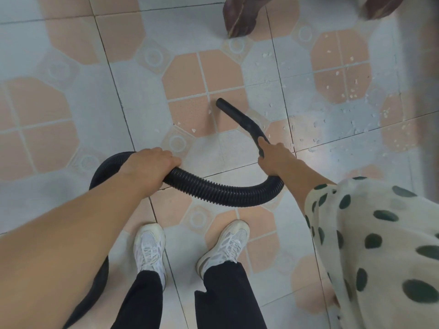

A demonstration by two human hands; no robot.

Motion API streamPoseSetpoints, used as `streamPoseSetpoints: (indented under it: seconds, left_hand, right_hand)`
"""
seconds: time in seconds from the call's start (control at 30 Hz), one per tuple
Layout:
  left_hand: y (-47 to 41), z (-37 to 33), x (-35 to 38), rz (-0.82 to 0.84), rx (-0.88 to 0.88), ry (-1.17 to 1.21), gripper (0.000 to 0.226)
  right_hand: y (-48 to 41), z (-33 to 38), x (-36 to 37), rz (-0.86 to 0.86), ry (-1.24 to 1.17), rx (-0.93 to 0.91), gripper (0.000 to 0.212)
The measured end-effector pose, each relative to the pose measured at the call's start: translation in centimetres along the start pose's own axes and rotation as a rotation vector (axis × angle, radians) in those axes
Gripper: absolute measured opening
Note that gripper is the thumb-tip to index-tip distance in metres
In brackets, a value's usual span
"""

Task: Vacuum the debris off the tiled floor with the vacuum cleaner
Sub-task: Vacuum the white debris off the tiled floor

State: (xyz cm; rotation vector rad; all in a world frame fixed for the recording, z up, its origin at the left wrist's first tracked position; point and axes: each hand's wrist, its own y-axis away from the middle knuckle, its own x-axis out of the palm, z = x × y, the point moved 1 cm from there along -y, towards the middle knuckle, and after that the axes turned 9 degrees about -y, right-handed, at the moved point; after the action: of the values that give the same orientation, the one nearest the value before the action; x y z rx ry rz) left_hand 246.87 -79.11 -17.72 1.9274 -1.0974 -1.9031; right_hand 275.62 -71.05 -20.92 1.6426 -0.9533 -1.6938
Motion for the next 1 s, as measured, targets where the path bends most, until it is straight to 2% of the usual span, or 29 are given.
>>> streamPoseSetpoints:
  seconds: [0.13, 0.33, 0.57, 1.0]
  left_hand:
    - [1.5, -0.7, 0.4, -0.017, 0.047, 0.001, 0.029]
    - [3.4, -0.2, 1.7, 0.036, 0.013, 0.024, 0.032]
    - [5.1, -0.1, 2.7, 0.062, 0.041, -0.015, 0.034]
    - [8.0, 4.8, 4.4, 0.098, -0.032, 0.008, 0.029]
  right_hand:
    - [1.9, 0.2, 1.2, 0.066, 0.035, -0.041, 0.062]
    - [2.2, 1.3, 1.9, 0.064, 0.068, -0.097, 0.059]
    - [4.6, 2.0, 4.5, 0.152, 0.101, -0.147, 0.060]
    - [3.6, 9.0, 5.1, 0.124, 0.176, -0.209, 0.064]
